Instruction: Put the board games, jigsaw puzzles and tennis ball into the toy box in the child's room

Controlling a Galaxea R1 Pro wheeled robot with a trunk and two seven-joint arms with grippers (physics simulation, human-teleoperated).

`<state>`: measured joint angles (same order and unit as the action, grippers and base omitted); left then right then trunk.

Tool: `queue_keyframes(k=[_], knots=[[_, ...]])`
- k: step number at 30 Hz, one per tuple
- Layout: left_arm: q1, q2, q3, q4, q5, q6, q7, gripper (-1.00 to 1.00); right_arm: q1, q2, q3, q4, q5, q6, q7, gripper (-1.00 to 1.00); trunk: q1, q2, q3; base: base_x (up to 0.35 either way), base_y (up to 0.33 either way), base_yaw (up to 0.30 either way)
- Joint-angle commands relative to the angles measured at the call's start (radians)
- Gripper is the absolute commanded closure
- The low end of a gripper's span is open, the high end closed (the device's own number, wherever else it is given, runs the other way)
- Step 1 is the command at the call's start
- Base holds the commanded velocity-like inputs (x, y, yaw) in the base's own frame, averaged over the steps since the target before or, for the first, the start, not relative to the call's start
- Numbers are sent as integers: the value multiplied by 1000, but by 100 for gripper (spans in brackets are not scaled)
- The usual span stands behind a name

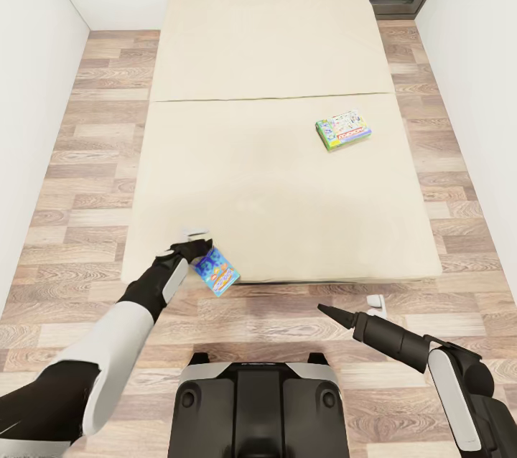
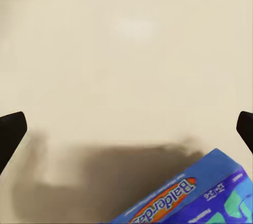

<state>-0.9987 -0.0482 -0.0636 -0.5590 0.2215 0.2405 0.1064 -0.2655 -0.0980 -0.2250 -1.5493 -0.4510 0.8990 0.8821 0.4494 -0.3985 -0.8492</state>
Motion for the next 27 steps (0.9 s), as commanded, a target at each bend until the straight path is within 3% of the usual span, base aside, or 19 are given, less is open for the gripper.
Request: queue_keyframes(k=[1, 5, 9, 13, 17, 21, 24, 27], knots=[[0, 2, 16, -9, 13, 6, 8, -100, 0, 0, -1, 0, 0, 4, 4, -100, 1, -1, -1, 0, 0, 0], [0, 4, 64, -37, 15, 23, 6, -100, 0, -2, -1, 0, 0, 4, 4, -100, 1, -1, -1, 0, 0, 0], [4, 6, 79, -83, 16, 74, 4, -100, -1, -4, -2, 0, -1, 4, 6, -100, 1, -1, -1, 0, 0, 0], [35, 6, 90, -182, 17, 160, -6, -100, -1, -7, -3, 0, -4, 4, 9, -100, 1, -1, -1, 0, 0, 0], [89, 7, 139, -334, 18, 273, -70, -100, -1, -8, -10, 0, -6, 4, 11, -100, 1, -1, -1, 0, 0, 0], [140, 7, 228, -492, 17, 419, -169, -100, 0, -7, -19, 3, -4, 1, 10, -100, 1, -1, -1, 0, 0, 0], [162, 7, 272, -581, 16, 515, -241, -100, 0, -8, -22, 6, -4, -14, 11, -100, 1, -1, -1, 0, 0, 0], [179, 8, 291, -638, 16, 586, -297, -100, 0, -9, -28, 7, -6, -32, 12, -100, 1, -1, -1, 0, 0, 0]])
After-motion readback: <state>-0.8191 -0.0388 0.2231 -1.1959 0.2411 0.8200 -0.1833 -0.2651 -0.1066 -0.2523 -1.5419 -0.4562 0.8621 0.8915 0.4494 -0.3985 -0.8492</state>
